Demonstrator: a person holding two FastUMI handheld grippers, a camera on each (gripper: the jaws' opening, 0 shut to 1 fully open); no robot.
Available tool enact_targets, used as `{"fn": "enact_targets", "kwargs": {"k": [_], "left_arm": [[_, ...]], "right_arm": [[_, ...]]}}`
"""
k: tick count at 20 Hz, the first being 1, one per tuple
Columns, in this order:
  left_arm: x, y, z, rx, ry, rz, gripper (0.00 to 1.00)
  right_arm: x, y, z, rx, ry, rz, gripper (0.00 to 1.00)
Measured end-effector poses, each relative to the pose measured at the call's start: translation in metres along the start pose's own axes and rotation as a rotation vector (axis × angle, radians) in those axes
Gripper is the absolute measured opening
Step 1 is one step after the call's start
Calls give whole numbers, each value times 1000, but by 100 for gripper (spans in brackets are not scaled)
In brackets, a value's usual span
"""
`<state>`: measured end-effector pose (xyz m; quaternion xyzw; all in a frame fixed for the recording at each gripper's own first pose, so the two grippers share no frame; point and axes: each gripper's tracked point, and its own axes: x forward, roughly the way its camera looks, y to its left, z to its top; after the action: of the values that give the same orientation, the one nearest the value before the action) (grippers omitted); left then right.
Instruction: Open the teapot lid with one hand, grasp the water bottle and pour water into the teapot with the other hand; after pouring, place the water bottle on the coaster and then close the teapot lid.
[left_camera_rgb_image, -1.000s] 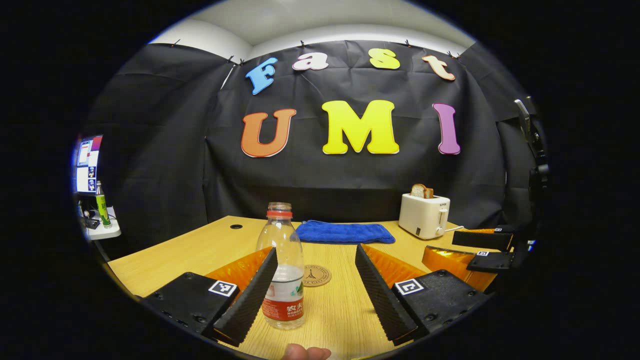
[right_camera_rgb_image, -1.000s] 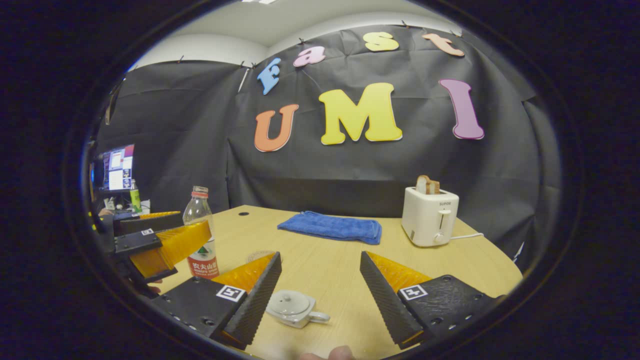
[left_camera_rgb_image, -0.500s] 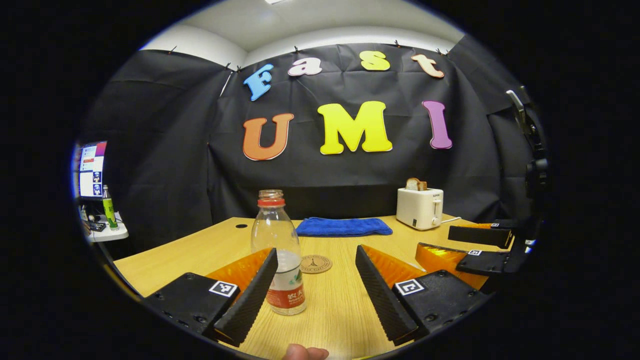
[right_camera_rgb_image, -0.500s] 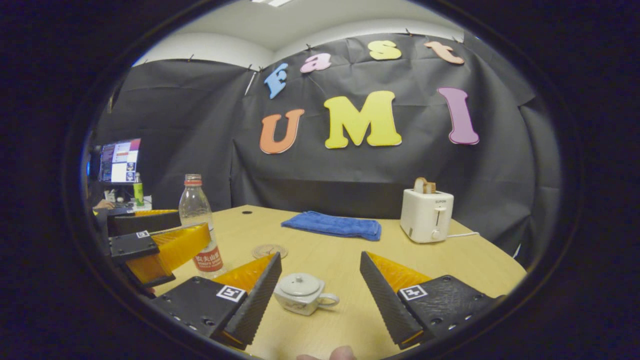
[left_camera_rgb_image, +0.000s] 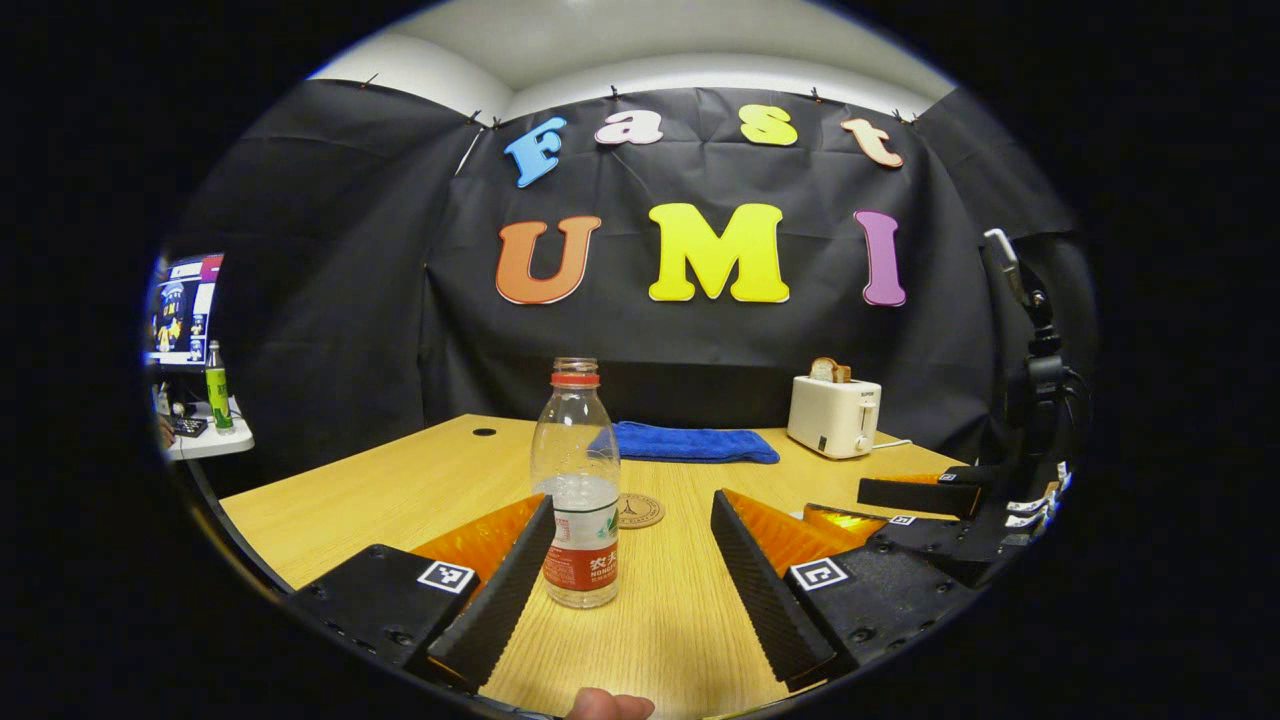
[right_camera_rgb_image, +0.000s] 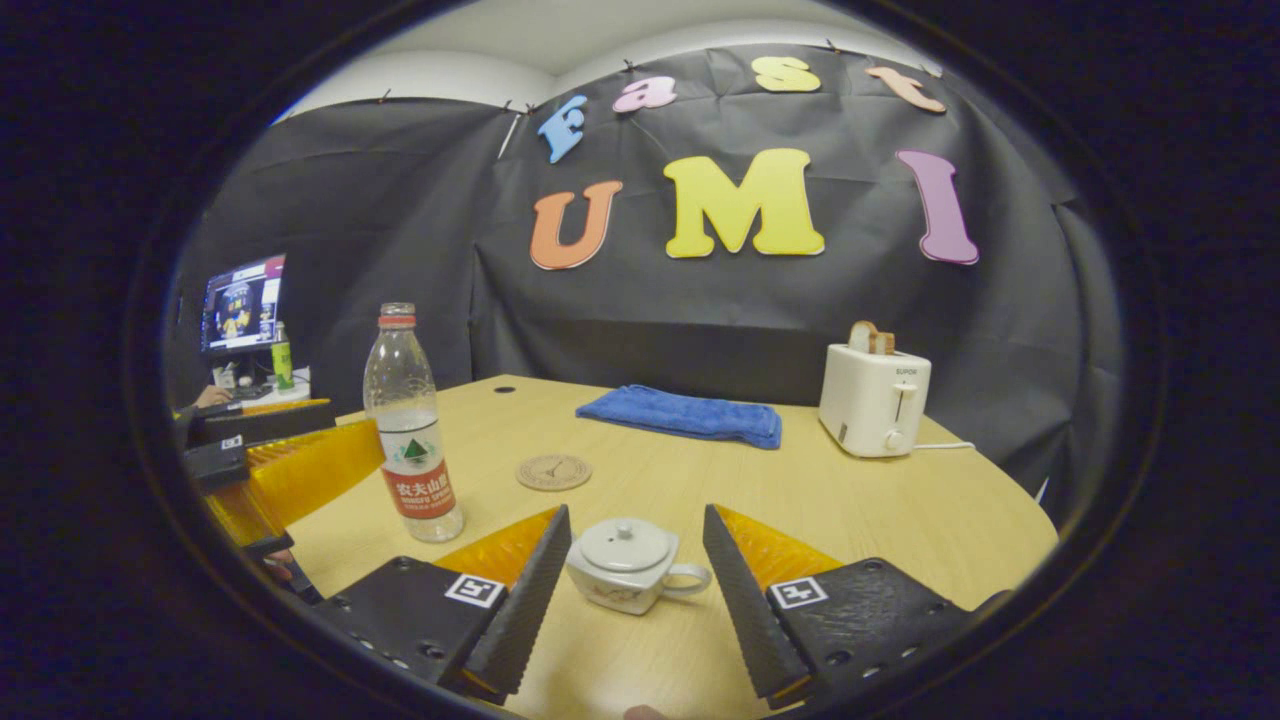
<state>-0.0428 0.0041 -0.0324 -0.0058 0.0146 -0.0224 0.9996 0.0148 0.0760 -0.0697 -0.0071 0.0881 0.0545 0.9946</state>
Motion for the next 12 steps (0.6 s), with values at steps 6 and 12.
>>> {"fn": "enact_targets", "kwargs": {"k": [6, 12], "left_arm": [[-1, 16, 4, 21, -5, 4, 98], [5, 24, 0, 24, 7, 4, 98]], "right_arm": [[26, 9, -7, -15, 46, -21, 41], [32, 1, -11, 9, 77, -47, 5]]}}
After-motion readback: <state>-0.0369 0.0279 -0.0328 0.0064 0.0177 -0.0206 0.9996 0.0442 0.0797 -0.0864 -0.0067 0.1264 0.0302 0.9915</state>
